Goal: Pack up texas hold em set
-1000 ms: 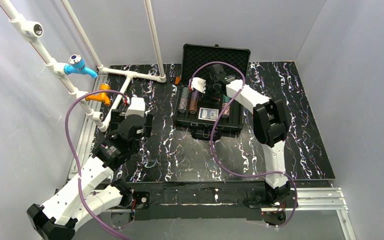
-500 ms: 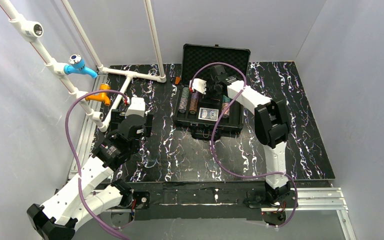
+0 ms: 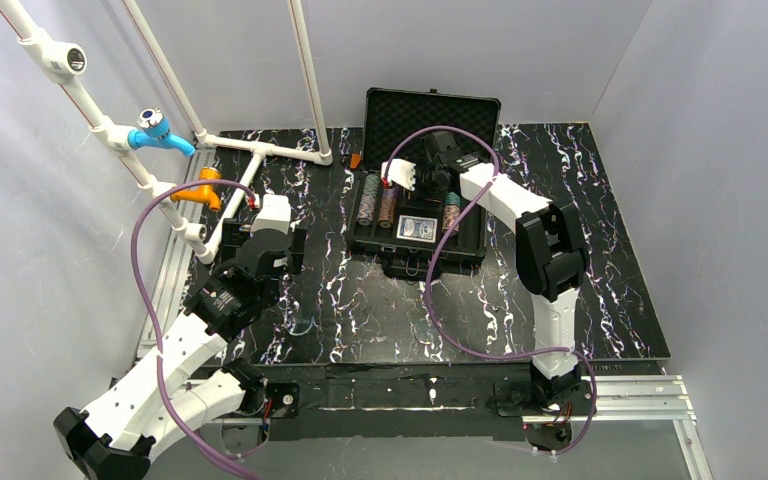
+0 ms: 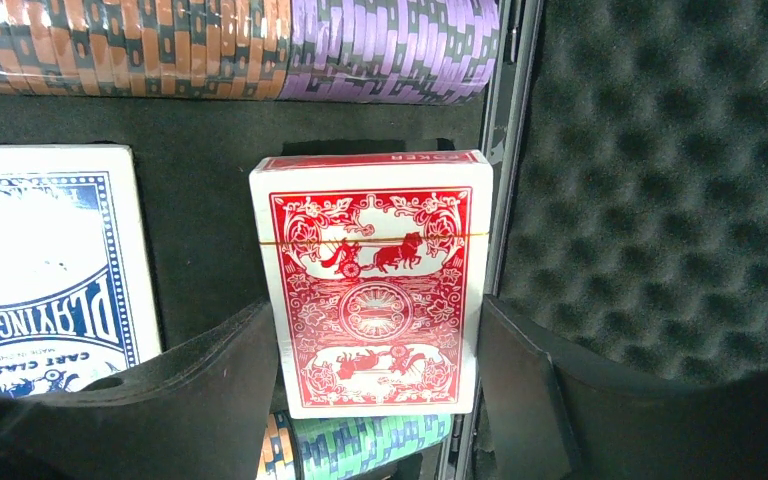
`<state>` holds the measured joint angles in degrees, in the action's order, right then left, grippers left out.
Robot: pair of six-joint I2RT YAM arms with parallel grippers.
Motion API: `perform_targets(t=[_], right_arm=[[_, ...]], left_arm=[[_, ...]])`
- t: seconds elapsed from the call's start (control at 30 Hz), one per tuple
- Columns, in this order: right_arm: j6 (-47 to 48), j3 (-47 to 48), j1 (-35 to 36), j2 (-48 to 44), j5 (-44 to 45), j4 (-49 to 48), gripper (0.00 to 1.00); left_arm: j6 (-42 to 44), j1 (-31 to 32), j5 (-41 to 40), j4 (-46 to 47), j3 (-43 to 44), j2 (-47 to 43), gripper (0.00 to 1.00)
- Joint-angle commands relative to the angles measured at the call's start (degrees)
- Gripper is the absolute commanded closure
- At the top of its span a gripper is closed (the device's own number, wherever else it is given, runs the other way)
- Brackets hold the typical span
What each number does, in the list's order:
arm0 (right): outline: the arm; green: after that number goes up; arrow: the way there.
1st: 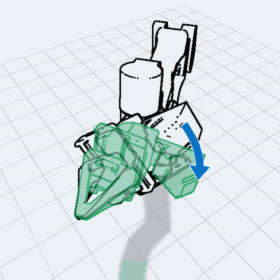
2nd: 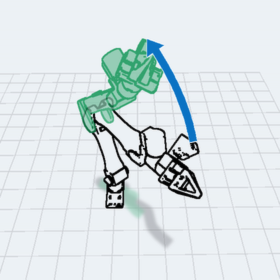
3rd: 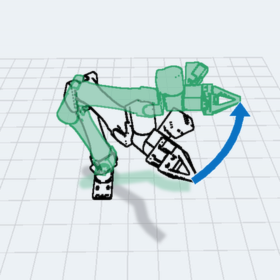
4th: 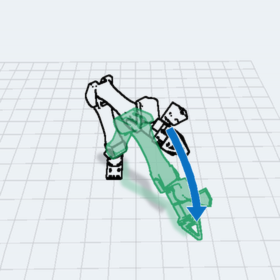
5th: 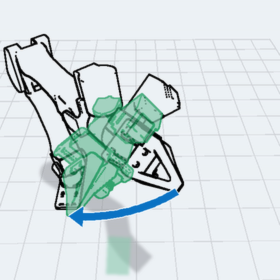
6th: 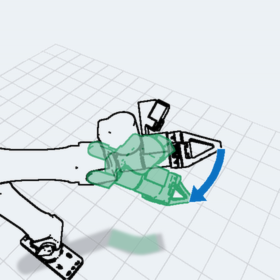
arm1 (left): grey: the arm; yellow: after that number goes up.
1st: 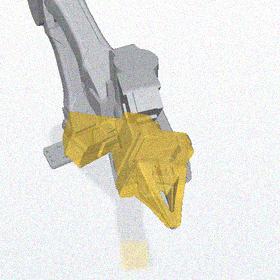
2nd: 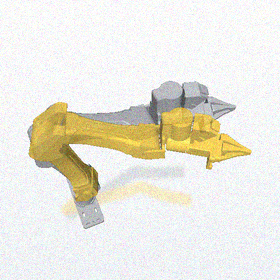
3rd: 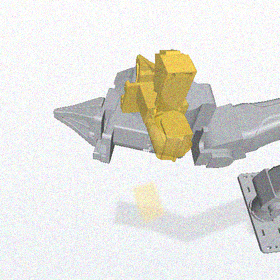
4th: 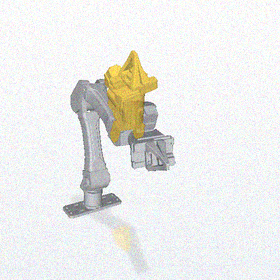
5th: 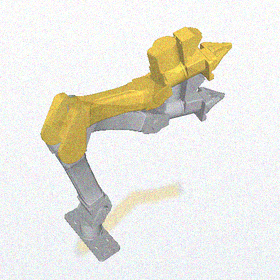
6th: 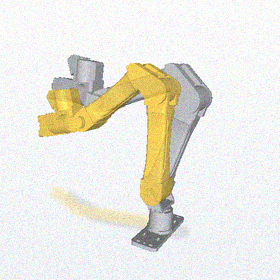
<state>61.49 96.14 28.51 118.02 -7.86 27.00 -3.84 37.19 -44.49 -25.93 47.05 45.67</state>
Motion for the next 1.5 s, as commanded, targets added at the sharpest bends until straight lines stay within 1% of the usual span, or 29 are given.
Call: perform_targets(t=[0.0,0.13,0.23,0.3,0.43,0.53,0.7,0.8,0.87,1.0,1.07,1.17,1.23,1.3,1.47], right_arm=[[-1.6,-2.2,0.0,-1.8,1.4,-0.3,0.80],[-2.4,-1.5,0.0,-0.6,4.7,-2.7,0.84],[-2.1,1.3,0.0,1.1,3.7,-0.7,0.86],[-2.2,3.3,0.1,2.2,2.8,1.1,0.87],[0.2,2.1,0.8,2.8,1.6,2.5,0.83],[0.0,1.3,1.4,3.5,3.5,0.9,0.83],[-1.3,2.3,1.5,5.0,8.4,-2.8,0.88],[-1.2,2.1,1.5,5.1,9.2,-3.4,0.87],[-1.1,1.8,1.5,5.1,8.4,-3.1,0.84],[-0.8,0.6,1.6,5.1,5.7,-1.4,0.69],[-1.0,0.2,1.8,5.0,5.5,-0.5,0.55],[-1.1,-0.5,2.0,4.2,4.8,-0.3,0.47],[-1.8,-0.6,2.0,3.4,3.8,0.2,0.38],[-2.5,-0.4,2.0,2.4,3.2,0.2,0.34],[-4.3,0.0,2.2,-0.7,3.4,0.1,0.27]], left_arm=[[0.1,-0.4,-0.7,0.4,0.8,0.1,0.01],[0.1,-0.4,-0.6,0.4,0.8,0.0,0.01],[0.2,-0.4,-0.6,0.4,0.8,0.1,0.01],[0.2,-0.4,-0.8,0.4,0.8,0.2,0.01],[0.3,-0.4,-1.0,0.4,0.8,-0.2,0.01],[0.3,-0.4,-1.0,0.4,0.8,-0.2,0.01],[0.3,-0.4,-0.8,0.4,0.8,-0.4,0.01],[0.3,-0.4,-0.8,0.4,0.8,-0.5,0.01],[0.3,-0.4,-0.9,0.4,0.8,-0.7,0.00],[0.4,-0.4,-0.9,0.4,0.8,-0.9,0.01],[0.4,-0.4,-1.0,0.4,0.8,-1.0,0.01],[0.4,-0.4,-0.9,0.4,0.8,-1.1,0.01],[0.4,-0.4,-0.9,0.4,0.8,-1.1,0.01],[0.4,-0.4,-0.9,0.4,0.8,-1.2,0.01],[0.4,-0.4,-1.1,0.4,0.8,-1.8,0.00]])
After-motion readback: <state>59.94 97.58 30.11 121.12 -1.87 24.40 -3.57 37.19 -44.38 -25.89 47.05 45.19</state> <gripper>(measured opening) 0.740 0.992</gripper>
